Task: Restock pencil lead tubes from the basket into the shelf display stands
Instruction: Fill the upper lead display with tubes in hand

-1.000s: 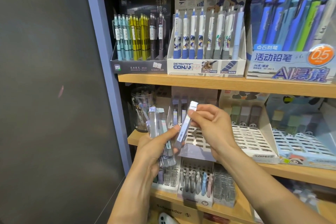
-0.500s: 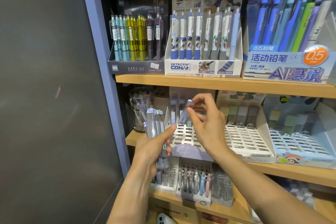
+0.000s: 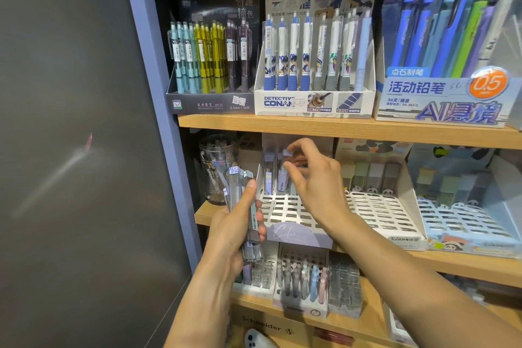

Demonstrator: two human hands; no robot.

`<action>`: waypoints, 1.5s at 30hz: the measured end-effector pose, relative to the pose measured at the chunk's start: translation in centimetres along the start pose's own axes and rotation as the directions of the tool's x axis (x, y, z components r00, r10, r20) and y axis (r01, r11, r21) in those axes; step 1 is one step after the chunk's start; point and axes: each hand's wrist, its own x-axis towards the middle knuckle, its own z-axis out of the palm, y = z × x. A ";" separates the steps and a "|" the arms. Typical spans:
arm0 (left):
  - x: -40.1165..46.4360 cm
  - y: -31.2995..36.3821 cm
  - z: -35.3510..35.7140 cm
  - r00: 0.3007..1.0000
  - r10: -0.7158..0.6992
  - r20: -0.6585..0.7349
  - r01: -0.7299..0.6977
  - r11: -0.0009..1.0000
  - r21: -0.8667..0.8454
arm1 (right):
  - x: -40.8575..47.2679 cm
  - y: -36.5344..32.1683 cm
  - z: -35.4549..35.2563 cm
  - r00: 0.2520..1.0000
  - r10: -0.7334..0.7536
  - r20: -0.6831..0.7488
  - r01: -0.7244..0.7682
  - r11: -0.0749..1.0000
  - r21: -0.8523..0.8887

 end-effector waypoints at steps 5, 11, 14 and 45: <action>-0.1 -0.1 0.0 1.000 0.023 0.010 -0.023 1.000 0.010 | 1.3 -0.2 0.6 0.995 -0.036 0.091 0.049 0.987 -0.152; -0.3 0.1 0.1 0.999 0.013 0.046 -0.011 0.999 -0.035 | 0.7 -0.7 0.5 0.997 -0.016 0.080 0.041 0.945 -0.324; -0.4 0.2 0.0 0.998 0.015 0.061 -0.012 0.999 -0.043 | 1.1 -0.4 0.4 0.989 0.073 0.125 -0.010 0.895 -0.445; -0.2 -1.0 1.3 0.996 0.016 0.086 -0.022 0.997 0.076 | -2.5 -0.3 -3.8 0.771 0.620 -0.146 -0.486 0.721 0.495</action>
